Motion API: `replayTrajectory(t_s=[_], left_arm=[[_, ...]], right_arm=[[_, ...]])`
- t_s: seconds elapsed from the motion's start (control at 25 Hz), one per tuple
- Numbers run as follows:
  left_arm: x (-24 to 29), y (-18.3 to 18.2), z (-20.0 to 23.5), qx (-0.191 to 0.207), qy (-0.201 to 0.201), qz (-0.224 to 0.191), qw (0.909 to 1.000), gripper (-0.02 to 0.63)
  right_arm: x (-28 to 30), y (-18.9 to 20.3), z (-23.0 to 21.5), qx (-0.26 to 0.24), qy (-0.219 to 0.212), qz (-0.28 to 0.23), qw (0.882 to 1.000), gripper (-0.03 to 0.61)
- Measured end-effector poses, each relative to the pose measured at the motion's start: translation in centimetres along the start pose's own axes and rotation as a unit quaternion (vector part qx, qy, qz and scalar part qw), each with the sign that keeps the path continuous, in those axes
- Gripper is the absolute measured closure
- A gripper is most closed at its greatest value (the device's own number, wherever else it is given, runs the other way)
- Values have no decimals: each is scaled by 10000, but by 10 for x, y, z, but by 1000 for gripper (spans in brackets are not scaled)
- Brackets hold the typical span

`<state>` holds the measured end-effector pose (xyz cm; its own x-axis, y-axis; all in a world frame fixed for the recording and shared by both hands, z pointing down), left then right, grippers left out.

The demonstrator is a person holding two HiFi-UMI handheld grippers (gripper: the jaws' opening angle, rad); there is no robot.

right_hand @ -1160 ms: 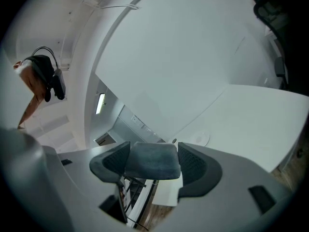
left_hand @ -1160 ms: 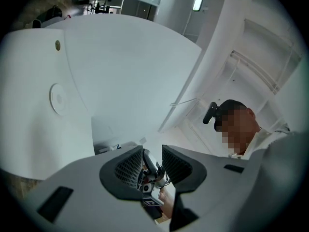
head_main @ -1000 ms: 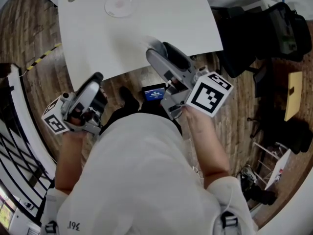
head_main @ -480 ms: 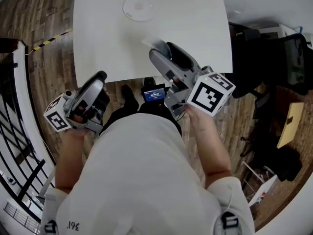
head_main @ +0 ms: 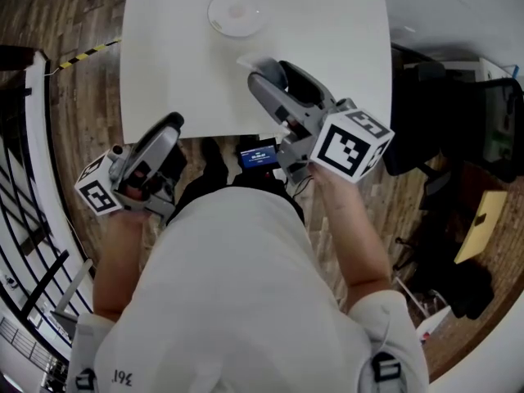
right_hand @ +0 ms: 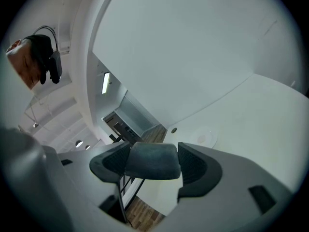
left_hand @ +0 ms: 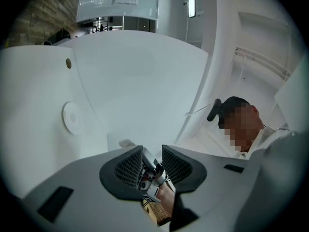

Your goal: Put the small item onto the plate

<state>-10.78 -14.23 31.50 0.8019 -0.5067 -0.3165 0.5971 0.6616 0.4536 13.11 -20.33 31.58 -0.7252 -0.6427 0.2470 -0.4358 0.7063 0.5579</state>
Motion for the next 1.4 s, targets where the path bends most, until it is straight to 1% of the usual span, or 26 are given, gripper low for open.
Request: replayTrajectory(t_s=[0.16, 0.44, 0.76, 0.92, 1.16, 1.4], left_arm=[[10, 2, 7, -10, -27, 19, 10000, 505], [28, 0, 27, -57, -44, 147, 9999, 505], [38, -2, 48, -40, -243, 269, 9993, 505], [45, -4, 58, -40, -299, 324, 9990, 505], [52, -3, 81, -81, -450, 419, 9981, 505], [54, 0, 100, -97, -686, 535, 9962, 505]], right_arm=[[2, -4, -14, 7, 84, 52, 10000, 276], [16, -12, -38, -170, 291, 235, 9992, 276], [33, -15, -63, -234, 496, 475, 9974, 276], [45, -16, -71, -342, 565, 609, 9960, 276], [67, -18, -90, -566, 705, 888, 9919, 276], [88, -22, -111, -948, 940, 1252, 9831, 276]])
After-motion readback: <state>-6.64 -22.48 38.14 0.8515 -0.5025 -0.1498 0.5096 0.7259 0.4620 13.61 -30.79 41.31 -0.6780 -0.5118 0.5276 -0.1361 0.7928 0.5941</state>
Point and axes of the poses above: the fingertips, and each gripper's own axes: x forward along the fingers, z to its left, y out of its underside, the point moved 7 cm from there along -x, backward along the fingers, and after that the axes turned 8 degrees about x, right-handed, at the moved point
